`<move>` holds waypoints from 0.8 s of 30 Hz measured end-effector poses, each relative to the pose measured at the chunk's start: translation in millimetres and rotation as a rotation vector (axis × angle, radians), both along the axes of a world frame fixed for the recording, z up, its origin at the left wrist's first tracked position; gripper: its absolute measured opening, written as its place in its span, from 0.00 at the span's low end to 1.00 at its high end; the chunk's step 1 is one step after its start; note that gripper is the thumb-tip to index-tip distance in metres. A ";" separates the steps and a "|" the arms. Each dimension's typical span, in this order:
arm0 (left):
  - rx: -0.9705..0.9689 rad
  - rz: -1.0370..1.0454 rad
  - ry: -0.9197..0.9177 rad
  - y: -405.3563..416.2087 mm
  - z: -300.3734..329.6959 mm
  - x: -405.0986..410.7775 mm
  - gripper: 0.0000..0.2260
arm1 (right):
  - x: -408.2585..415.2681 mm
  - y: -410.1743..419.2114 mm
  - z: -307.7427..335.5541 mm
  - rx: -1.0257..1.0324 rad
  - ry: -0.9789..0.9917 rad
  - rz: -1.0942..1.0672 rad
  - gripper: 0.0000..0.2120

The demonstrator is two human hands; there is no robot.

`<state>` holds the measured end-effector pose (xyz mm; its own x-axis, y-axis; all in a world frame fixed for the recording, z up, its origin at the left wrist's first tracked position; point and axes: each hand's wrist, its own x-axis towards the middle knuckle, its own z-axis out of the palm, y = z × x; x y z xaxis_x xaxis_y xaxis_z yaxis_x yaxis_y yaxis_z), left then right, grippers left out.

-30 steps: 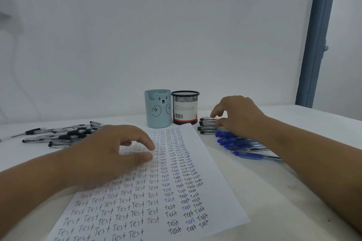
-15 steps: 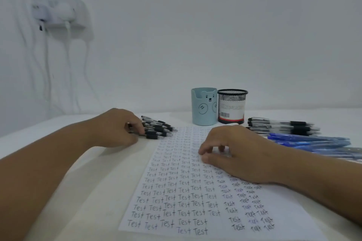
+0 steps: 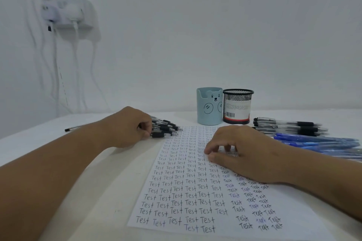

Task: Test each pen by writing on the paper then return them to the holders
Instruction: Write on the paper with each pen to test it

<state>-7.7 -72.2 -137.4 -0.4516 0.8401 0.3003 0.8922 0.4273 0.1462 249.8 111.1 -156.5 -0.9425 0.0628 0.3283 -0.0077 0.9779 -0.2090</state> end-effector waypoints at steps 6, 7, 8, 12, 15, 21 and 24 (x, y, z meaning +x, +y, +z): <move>0.319 -0.044 -0.158 0.9 7.1 17.7 0.09 | 0.2 0.1 0.2 -0.023 -0.003 -0.013 0.09; 0.438 -0.056 -0.281 3.2 8.5 24.3 0.09 | 0.0 0.5 0.1 -0.026 -0.004 -0.016 0.09; 0.551 -0.064 -0.419 6.0 9.8 31.9 0.09 | 0.0 1.0 -0.2 -0.025 -0.006 -0.019 0.09; 0.883 -0.184 -0.961 17.6 15.0 62.1 0.19 | 1.5 3.1 0.6 -0.061 0.040 -0.054 0.12; 0.889 -0.282 -1.284 25.1 11.4 83.3 0.17 | 4.9 3.7 1.6 -0.216 0.163 -0.067 0.19; 0.688 -0.221 -1.101 34.5 -3.0 103.7 0.07 | 5.6 3.1 5.0 -0.724 0.444 0.080 0.13; 0.478 -0.138 -0.696 31.5 -7.4 104.1 0.03 | 8.0 5.3 11.1 -0.872 0.463 0.092 0.09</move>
<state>96.3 -40.7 -144.9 -0.5674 0.7550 0.3286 0.5717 0.0739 0.8172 257.7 116.5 -145.4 -0.7460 0.3904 0.5395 -0.3390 0.4747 -0.8123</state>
